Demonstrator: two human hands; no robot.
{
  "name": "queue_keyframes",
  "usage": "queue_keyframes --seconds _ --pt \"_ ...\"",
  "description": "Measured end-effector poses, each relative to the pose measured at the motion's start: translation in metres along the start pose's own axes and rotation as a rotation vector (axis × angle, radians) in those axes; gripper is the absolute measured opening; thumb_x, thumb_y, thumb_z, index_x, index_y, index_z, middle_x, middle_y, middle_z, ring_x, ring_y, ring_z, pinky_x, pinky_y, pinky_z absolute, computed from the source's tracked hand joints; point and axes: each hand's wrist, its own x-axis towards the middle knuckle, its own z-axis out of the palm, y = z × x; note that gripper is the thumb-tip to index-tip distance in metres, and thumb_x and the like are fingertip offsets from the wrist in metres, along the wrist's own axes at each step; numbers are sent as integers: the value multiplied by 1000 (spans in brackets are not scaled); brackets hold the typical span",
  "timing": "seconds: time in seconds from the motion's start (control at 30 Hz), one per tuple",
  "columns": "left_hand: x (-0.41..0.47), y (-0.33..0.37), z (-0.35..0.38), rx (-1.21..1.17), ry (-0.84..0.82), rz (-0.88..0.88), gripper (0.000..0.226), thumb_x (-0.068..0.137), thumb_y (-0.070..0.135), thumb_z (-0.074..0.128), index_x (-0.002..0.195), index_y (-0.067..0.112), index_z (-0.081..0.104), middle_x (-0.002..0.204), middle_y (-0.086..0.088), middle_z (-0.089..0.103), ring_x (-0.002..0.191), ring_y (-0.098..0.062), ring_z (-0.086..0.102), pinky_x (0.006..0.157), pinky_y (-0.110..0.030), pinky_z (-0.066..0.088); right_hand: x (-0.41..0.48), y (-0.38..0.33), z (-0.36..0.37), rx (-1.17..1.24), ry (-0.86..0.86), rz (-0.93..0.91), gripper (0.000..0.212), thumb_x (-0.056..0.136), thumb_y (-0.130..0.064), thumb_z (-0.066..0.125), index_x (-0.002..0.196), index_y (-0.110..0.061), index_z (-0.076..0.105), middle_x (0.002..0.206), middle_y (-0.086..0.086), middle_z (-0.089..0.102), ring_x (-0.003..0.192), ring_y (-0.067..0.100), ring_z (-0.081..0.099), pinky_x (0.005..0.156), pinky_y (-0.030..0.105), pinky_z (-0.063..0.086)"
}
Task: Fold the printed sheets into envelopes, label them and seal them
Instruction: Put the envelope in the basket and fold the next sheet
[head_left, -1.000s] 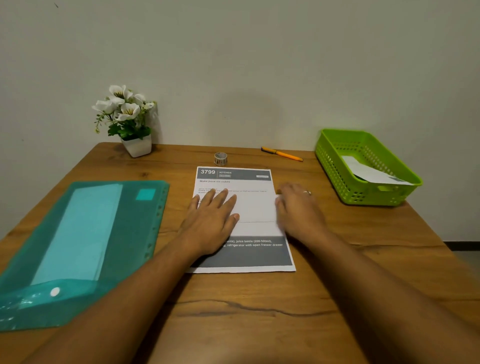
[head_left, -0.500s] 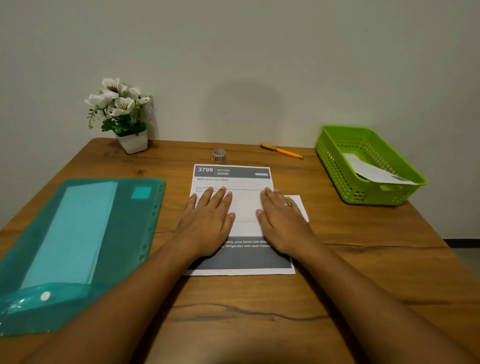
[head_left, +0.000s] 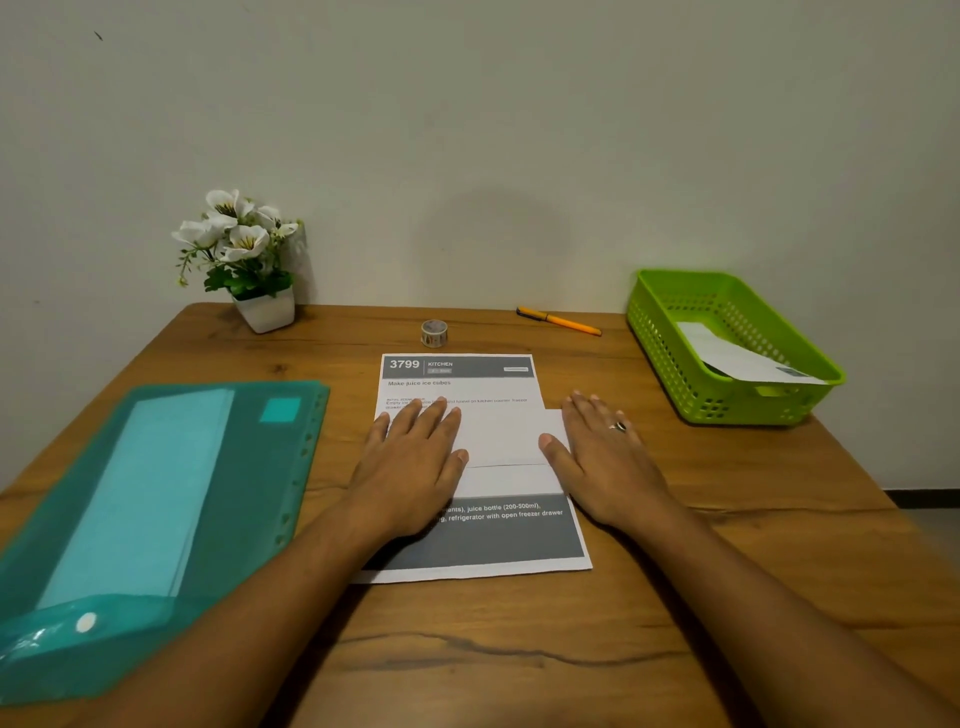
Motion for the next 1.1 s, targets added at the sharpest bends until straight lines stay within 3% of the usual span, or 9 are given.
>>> queue_keyframes --seconds 0.1,0.27,0.4,0.73,0.83,0.93,1.1 --pt "7 -2 -7 10 -25 7 63 108 52 26 164 25 16 172 -2 9 158 -24 5 127 -49 10 0 0 1 -7 6 -1 79 104 -67 18 166 -18 13 175 2 8 161 20 4 128 43 2" --pt "7 -3 2 39 -45 0 67 107 56 11 165 25 3 173 -1 -3 159 -23 -6 128 -50 0 0 0 0 -15 8 -1 81 103 -68 17 166 -18 12 175 2 8 161 20 3 128 43 2" --pt "8 -3 3 44 -54 -6 69 107 56 11 165 21 -1 173 0 -6 159 -22 -9 128 -48 -2 0 -1 0 -17 -2 1 82 103 -69 16 166 -18 10 175 2 5 161 20 2 128 44 1" --pt "9 -9 1 5 -82 -133 90 99 73 13 164 13 -3 172 -6 -9 159 -25 -11 128 -50 -2 1 -3 0 -42 -15 19 98 93 -83 11 166 -17 9 175 2 3 161 21 1 129 48 1" --pt "5 -15 -11 -129 -86 -80 86 101 70 26 165 18 2 173 -4 -6 159 -23 -8 128 -48 -1 -2 -2 -1 -27 -6 15 98 94 -83 14 166 -17 8 175 3 3 161 23 0 128 48 2" --pt "-16 -27 -30 -344 15 -42 80 101 60 47 165 26 13 173 4 2 158 -20 2 127 -49 13 -7 -3 -3 12 70 4 94 96 -81 23 166 -19 11 175 5 5 161 25 1 128 50 7" --pt "-67 -63 -57 -484 127 -74 62 100 51 57 156 35 38 168 8 23 152 -16 25 119 -44 31 -14 -9 -7 31 173 -34 70 102 -67 31 155 -22 40 171 7 24 160 27 13 128 51 12"
